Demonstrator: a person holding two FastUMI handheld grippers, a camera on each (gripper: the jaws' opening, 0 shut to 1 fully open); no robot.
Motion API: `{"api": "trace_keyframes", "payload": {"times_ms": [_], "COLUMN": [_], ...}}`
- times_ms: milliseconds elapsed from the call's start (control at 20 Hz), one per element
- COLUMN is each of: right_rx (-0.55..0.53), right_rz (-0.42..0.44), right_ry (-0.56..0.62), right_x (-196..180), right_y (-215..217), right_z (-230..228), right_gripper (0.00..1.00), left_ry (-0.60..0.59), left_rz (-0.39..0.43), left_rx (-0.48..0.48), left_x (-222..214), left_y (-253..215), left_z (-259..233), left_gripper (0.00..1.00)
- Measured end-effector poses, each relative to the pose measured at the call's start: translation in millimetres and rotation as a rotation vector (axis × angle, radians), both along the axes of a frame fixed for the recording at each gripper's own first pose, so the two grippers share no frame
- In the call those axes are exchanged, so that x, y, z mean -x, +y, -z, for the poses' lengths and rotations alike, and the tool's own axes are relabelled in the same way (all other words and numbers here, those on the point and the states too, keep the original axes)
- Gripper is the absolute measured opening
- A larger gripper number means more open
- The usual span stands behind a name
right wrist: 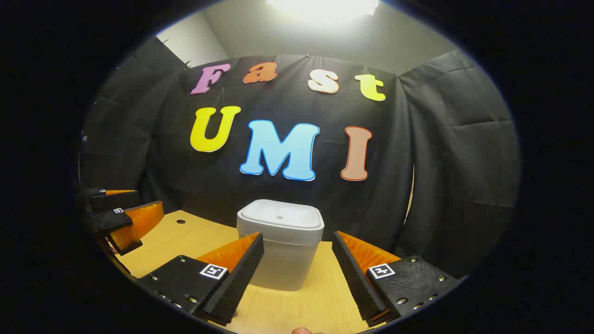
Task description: Press the lid of the desktop garbage bin to open it, pick up the crumpled paper on the desktop and throw it into the bin, then pick up the pop can on the desktop and drop it into the bin, and finally close the garbage bin lid.
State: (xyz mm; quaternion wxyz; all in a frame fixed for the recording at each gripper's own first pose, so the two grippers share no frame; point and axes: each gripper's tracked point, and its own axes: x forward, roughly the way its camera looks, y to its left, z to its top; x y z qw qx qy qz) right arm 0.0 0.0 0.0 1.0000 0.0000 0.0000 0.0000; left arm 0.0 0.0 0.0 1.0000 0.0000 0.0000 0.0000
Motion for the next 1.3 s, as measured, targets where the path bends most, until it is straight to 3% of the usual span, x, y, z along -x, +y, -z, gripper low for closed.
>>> {"api": "trace_keyframes", "payload": {"times_ms": [150,200,250,300,350,650,700,750,800,850,900,950,1100,1150,1200,1250,1300], "right_rx": [0.004,0.005,0.006,0.007,0.006,-0.003,-0.005,-0.002,0.005,0.012,0.012,0.009,-0.006,-0.019,-0.028,-0.033,-0.021], "right_rz": [-0.010,-0.012,-0.016,-0.018,-0.021,-0.028,-0.037,-0.027,-0.012,-0.006,-0.008,-0.004,-0.003,-0.007,-0.016,-0.022,0.026], "right_ry": [-0.002,-0.001,-0.002,0.000,0.002,0.014,0.016,0.017,0.016,0.018,0.019,0.022,0.034,0.035,0.041,0.045,0.055], "right_x": [-0.6,-1.0,-0.6,-1.4,-0.9,0.4,0.5,1.2,-0.1,-0.9,-1.0,-1.4,-1.1,-5.6,-6.7,-6.8,-2.7], "right_y": [4.2,5.2,6.4,7.4,8.6,10.3,12.0,9.7,5.8,6.6,5.3,6.0,7.1,4.5,6.5,8.3,0.8], "right_z": [-1.4,-2.4,-1.8,-2.3,-1.3,2.2,2.2,2.7,1.1,2.3,2.0,3.3,8.0,7.7,9.5,11.2,11.3], "right_gripper": [0.95,0.95,0.95,0.95,0.95,0.93,0.92,0.92,0.86,0.70,0.62,0.55,0.52,0.36,0.29,0.27,0.27], "left_ry": [-0.002,0.002,0.003,0.004,0.005,0.016,0.017,0.019,0.024,0.026,0.028,0.030,0.029,0.030,0.032,0.031,0.032], "left_rz": [-0.003,-0.001,-0.004,-0.005,-0.006,-0.013,-0.015,-0.016,-0.016,-0.016,-0.015,-0.013,-0.004,0.001,0.004,0.006,0.010], "left_rx": [0.003,0.005,0.007,0.010,0.014,0.017,0.018,0.021,0.022,0.025,0.027,0.026,0.021,0.017,0.015,0.014,0.015], "left_x": [-0.4,-0.5,0.1,0.3,-0.8,3.5,3.9,4.7,5.1,5.7,5.8,6.6,5.9,5.1,4.5,4.6,4.1], "left_y": [1.3,0.4,1.2,1.1,0.9,2.1,2.4,2.1,2.0,1.3,0.2,0.0,-2.7,-2.8,-3.2,-3.8,-5.2], "left_z": [-0.4,0.6,0.7,0.5,0.4,3.6,3.7,4.7,5.9,5.8,6.1,6.7,6.4,6.2,6.6,5.8,5.5], "left_gripper": [0.95,0.92,0.96,0.92,0.96,0.96,0.92,0.96,0.92,0.92,1.00,0.96,0.92,0.92,0.96,0.96,0.95]}}
